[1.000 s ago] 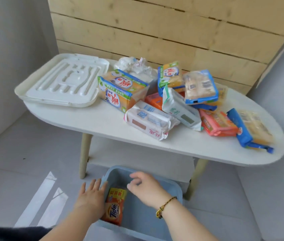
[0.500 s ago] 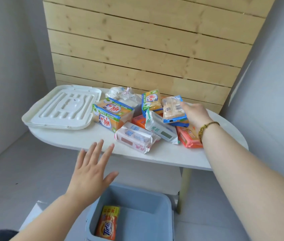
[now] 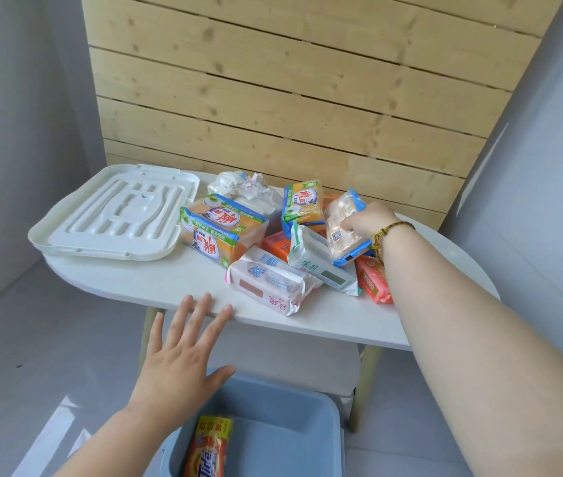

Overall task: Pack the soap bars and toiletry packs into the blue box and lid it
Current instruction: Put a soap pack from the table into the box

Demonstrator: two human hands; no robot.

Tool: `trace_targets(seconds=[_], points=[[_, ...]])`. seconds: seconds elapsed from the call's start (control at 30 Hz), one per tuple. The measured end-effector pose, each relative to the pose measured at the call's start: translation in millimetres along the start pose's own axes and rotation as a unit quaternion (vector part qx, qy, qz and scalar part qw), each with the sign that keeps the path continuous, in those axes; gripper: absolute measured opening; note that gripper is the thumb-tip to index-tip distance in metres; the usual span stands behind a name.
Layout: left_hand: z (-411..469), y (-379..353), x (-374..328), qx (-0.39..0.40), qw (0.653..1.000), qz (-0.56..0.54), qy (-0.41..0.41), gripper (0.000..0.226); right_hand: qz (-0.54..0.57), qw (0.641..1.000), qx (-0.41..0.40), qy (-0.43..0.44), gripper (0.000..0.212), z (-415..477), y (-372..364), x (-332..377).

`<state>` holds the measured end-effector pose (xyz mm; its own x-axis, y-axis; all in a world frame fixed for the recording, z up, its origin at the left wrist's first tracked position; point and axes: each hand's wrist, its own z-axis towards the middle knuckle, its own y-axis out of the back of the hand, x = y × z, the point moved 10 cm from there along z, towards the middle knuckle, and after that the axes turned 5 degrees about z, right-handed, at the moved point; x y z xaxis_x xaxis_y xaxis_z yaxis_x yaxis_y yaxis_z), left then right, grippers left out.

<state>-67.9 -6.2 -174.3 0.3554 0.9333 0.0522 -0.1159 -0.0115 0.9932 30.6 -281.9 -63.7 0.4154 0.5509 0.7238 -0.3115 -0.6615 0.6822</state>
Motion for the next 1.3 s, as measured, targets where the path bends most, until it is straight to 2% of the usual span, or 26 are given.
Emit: trace_targets(seconds=[0.07,0.1,0.17,0.23,0.3,0.37,0.43,0.5,0.6,0.7,0.8,0.93,1.07,1.13,1.3], points=[[3,-2,-1,-0.033,0.999,-0.025,-0.001,0.086,0.031,0.999,0.01,-0.003,0.046,-4,2,-6],[2,3,0,-0.067,0.997,-0.03,-0.004,0.088,0.062,0.998,0.008,-0.005,0.045,-8,5,-11],[-4,10,-1,-0.128,0.991,-0.041,-0.021,0.078,0.157,0.988,0.007,-0.005,0.042,-22,6,-19],[-11,11,2,-0.155,0.984,-0.083,-0.018,0.06,0.287,0.958,0.012,0.007,0.032,-40,5,-24],[-18,-1,1,-0.136,0.985,-0.105,-0.017,0.052,0.4,0.915,0.034,0.025,0.017,-65,1,-30],[-23,-24,-1,-0.096,0.988,-0.124,-0.013,0.056,0.431,0.898,0.072,0.045,0.019,-93,-6,-37],[-27,-58,5,-0.051,0.982,-0.177,0.029,0.056,0.415,0.897,0.135,0.07,0.022,-120,-22,-48],[-32,-102,11,0.032,0.978,-0.196,0.059,0.062,0.374,0.903,0.203,0.065,0.028,-146,-44,-67],[-43,-160,17,0.152,0.969,-0.175,0.082,0.063,0.274,0.918,0.286,0.019,0.031,-170,-89,-106],[-49,-192,16,0.21,0.962,-0.152,0.089,0.066,0.146,0.933,0.328,-0.035,0.03,-173,-138,-145],[-50,-215,7,0.247,0.951,-0.159,0.094,0.071,0.063,0.936,0.333,-0.096,0.026,-163,-187,-186],[-56,-240,-2,0.292,0.939,-0.163,0.082,0.09,0.017,0.934,0.315,-0.166,0.028,-143,-237,-238],[-62,-251,-3,0.325,0.932,-0.154,0.044,0.119,0.039,0.936,0.277,-0.215,0.046,-126,-273,-271],[-63,-253,-3,0.334,0.931,-0.144,0.034,0.123,0.077,0.923,0.269,-0.264,0.05,-129,-294,-287],[-61,-258,-3,0.336,0.931,-0.14,0.037,0.125,0.098,0.876,0.325,-0.342,0.058,-148,-345,-322]])
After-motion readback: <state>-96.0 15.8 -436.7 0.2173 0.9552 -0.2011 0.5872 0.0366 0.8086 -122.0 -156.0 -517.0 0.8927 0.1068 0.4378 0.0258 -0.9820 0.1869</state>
